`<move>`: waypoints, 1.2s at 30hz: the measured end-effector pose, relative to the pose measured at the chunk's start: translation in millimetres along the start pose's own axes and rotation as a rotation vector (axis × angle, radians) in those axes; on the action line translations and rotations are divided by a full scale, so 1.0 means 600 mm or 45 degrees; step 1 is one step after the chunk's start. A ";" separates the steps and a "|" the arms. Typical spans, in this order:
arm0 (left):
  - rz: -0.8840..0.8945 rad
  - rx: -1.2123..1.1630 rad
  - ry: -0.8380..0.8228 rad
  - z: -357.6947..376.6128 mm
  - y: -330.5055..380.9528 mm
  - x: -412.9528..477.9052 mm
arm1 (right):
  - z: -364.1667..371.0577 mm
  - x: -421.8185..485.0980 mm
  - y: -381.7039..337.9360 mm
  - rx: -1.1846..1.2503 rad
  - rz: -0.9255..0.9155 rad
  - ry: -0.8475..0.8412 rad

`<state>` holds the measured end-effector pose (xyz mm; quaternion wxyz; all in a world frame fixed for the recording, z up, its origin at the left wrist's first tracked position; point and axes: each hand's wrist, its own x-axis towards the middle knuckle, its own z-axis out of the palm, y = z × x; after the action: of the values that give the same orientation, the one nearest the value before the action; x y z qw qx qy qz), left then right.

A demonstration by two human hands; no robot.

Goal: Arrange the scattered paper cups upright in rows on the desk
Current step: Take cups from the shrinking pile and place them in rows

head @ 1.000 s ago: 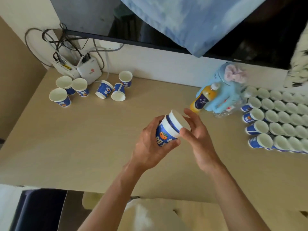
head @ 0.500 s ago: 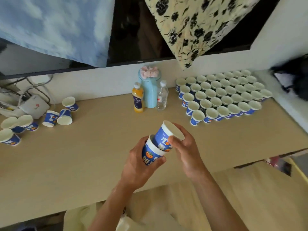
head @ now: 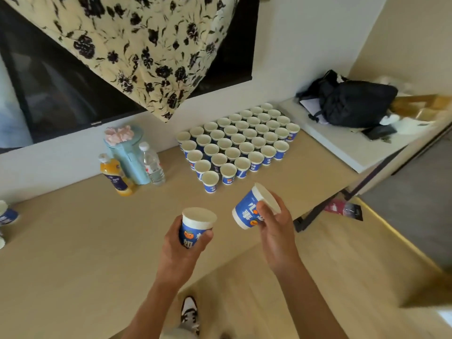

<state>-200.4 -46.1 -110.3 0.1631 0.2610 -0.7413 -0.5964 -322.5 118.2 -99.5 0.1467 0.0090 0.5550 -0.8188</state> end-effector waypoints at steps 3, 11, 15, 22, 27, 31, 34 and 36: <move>-0.014 -0.027 -0.045 0.040 0.007 0.030 | -0.036 0.021 0.006 0.043 0.021 0.022; -0.034 -0.085 -0.153 0.171 0.003 0.165 | -0.116 0.124 0.008 -0.140 0.023 0.163; -0.072 -0.130 -0.156 0.227 0.013 0.247 | -0.128 0.210 -0.007 -0.240 0.065 0.199; -0.092 -0.088 -0.141 0.278 0.046 0.366 | -0.125 0.365 -0.036 -0.313 0.095 0.211; -0.089 -0.075 -0.056 0.306 0.064 0.409 | -0.135 0.454 -0.050 -0.347 0.115 0.177; -0.115 -0.047 0.031 0.360 0.079 0.432 | -0.174 0.541 -0.057 -0.367 0.170 0.097; -0.156 0.002 0.127 0.422 0.088 0.448 | -0.222 0.610 -0.064 -0.449 0.180 0.007; -0.179 0.016 0.220 0.472 0.095 0.462 | -0.259 0.663 -0.070 -0.547 0.182 -0.065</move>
<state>-592.4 27.7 -140.9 0.1826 0.3637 -0.7081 -0.5770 -736.7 182.2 -191.9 0.2168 -0.0041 0.7106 -0.6694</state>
